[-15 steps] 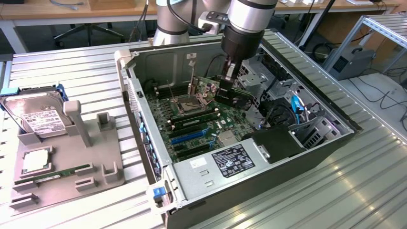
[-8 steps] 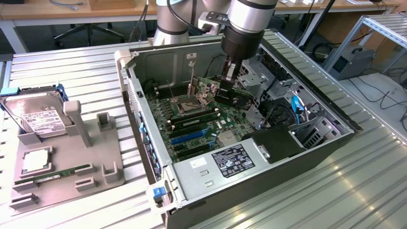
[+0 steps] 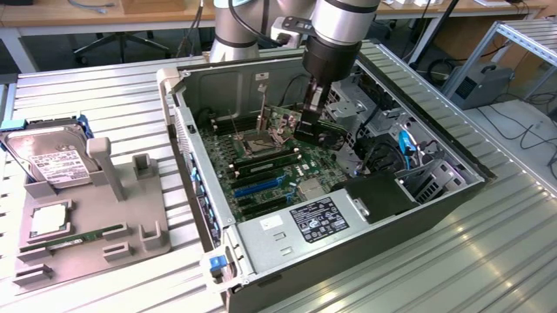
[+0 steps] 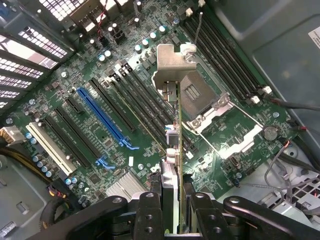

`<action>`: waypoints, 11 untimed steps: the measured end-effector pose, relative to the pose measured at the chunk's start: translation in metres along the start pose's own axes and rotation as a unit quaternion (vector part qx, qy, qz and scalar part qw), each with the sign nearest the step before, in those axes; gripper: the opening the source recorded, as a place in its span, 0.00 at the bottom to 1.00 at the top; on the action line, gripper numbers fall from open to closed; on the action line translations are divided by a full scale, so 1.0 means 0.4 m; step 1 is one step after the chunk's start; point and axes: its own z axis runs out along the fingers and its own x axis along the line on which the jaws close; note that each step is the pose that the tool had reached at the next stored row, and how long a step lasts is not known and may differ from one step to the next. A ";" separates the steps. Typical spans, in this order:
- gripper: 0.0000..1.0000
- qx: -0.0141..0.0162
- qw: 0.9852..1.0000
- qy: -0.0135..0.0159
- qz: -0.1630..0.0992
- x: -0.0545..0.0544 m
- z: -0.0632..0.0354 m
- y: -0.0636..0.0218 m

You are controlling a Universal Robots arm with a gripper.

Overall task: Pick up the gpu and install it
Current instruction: 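Insert the gpu into the slot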

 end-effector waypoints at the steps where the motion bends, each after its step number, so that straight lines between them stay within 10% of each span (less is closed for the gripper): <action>1: 0.27 0.000 1.000 0.000 -0.001 0.000 0.000 0.000; 11: 0.27 0.000 1.000 0.001 -0.015 0.000 0.001 0.000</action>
